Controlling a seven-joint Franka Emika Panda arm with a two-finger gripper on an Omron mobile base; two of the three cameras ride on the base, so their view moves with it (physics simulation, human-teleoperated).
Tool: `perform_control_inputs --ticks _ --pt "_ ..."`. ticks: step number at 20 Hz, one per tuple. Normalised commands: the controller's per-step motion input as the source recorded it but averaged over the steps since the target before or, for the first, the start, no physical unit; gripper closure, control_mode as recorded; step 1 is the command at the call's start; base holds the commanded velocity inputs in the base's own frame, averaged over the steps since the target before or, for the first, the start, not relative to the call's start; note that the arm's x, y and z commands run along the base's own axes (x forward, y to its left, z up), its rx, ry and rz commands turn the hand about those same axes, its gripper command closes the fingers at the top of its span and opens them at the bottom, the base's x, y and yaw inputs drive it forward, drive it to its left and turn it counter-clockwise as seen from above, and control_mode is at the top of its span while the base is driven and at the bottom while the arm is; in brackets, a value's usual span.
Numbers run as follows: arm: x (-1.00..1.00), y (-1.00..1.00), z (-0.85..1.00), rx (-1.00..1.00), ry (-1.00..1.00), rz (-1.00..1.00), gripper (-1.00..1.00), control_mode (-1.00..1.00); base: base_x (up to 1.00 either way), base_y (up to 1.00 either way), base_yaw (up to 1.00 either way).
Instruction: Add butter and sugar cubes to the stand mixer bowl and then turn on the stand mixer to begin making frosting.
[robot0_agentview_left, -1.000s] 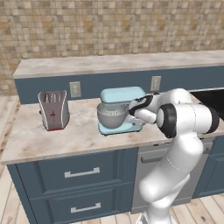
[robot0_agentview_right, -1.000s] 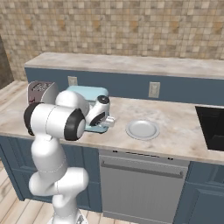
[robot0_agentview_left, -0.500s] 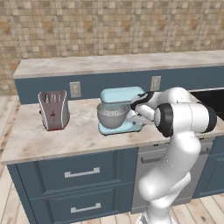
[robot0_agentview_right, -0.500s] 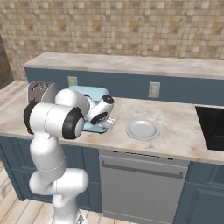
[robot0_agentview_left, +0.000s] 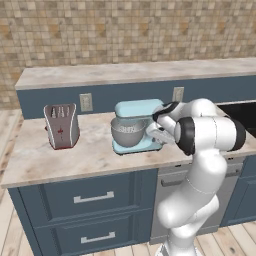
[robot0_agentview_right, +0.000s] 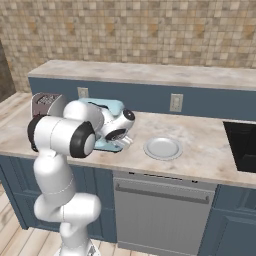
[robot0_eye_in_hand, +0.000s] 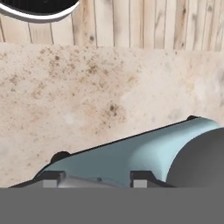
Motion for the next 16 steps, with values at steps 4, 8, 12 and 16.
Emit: perform_control_inputs --ticks 4,8,12,16 --pt "0.28 -0.41 0.0 0.22 0.01 0.03 1.0 -1.0 0.0 0.0 0.0" --pt "0.26 -0.45 0.0 0.33 0.06 0.08 1.0 -1.0 0.0 0.0 0.0" --pt "0.27 -0.49 0.0 0.4 0.07 0.15 1.0 -1.0 0.0 0.0 0.0" --pt "0.29 -0.52 0.0 0.44 0.07 0.2 1.0 -1.0 0.0 0.0 0.0"
